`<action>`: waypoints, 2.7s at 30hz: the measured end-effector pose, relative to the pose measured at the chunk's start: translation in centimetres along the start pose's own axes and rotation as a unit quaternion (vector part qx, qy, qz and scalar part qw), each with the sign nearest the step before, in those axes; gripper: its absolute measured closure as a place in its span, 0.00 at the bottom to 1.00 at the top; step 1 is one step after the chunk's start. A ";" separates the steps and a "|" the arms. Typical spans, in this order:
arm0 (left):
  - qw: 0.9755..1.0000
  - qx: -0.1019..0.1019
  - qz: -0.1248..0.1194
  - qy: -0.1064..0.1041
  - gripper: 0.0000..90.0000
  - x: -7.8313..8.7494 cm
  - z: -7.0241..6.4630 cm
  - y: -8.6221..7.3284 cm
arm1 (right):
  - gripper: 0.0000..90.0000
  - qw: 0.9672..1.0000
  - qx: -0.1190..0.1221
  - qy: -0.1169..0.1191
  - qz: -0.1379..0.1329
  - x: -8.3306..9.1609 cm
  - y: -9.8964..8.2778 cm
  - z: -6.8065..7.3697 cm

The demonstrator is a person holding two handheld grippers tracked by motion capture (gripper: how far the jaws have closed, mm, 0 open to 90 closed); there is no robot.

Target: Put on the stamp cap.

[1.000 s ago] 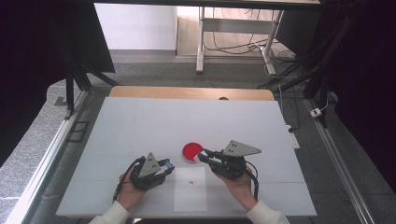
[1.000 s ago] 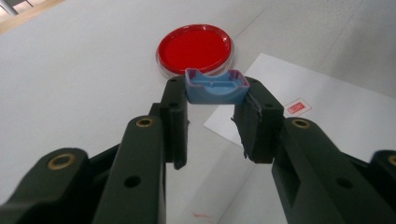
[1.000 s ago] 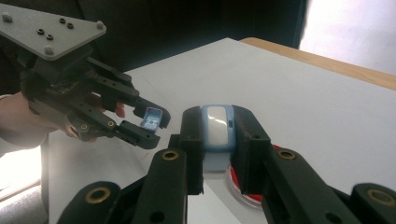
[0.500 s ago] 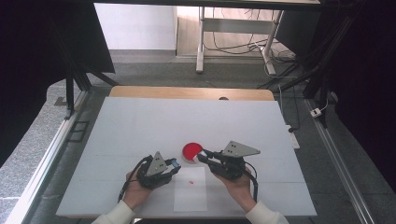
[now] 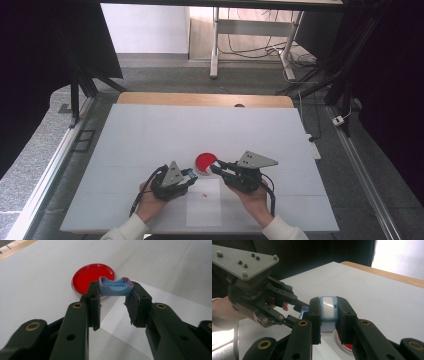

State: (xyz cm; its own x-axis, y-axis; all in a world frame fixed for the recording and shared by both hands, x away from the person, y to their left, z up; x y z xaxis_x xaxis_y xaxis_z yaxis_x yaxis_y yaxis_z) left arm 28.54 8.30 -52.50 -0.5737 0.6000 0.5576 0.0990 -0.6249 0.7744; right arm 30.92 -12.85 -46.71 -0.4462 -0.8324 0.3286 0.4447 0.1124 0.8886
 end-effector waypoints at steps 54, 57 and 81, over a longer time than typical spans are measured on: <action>1.000 -0.019 -0.004 -0.006 0.73 -3.2 -1.4 2.0 | 0.83 0.999 -0.045 -0.025 0.012 -1.3 -1.0 -0.1; 1.000 -0.019 -0.004 -0.006 0.73 -3.2 -1.5 2.0 | 0.83 0.998 -0.047 -0.030 0.009 -1.2 -1.0 -0.1; 1.000 -0.024 -0.003 0.005 0.73 -3.3 -1.6 2.0 | 0.83 0.997 -0.067 -0.035 0.016 -1.4 -1.2 -0.1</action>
State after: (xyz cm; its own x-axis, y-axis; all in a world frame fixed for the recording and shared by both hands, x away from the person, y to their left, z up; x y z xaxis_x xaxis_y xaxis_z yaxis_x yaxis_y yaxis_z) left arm 29.34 4.22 -53.25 -0.5821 0.5989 0.5500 0.0569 -0.6447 0.7623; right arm 31.07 -11.87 -48.29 -0.4811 -0.7890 0.3820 0.5579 0.0606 0.8277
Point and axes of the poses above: each handheld gripper's, and its own axes: x roughly backward along the jaws, y roughly out of its top, z roughly to its left, the point moved 3 cm from there along -x, roughly forward along the jaws, and after that the axes turned 14 degrees about -x, right-handed, at the moved point
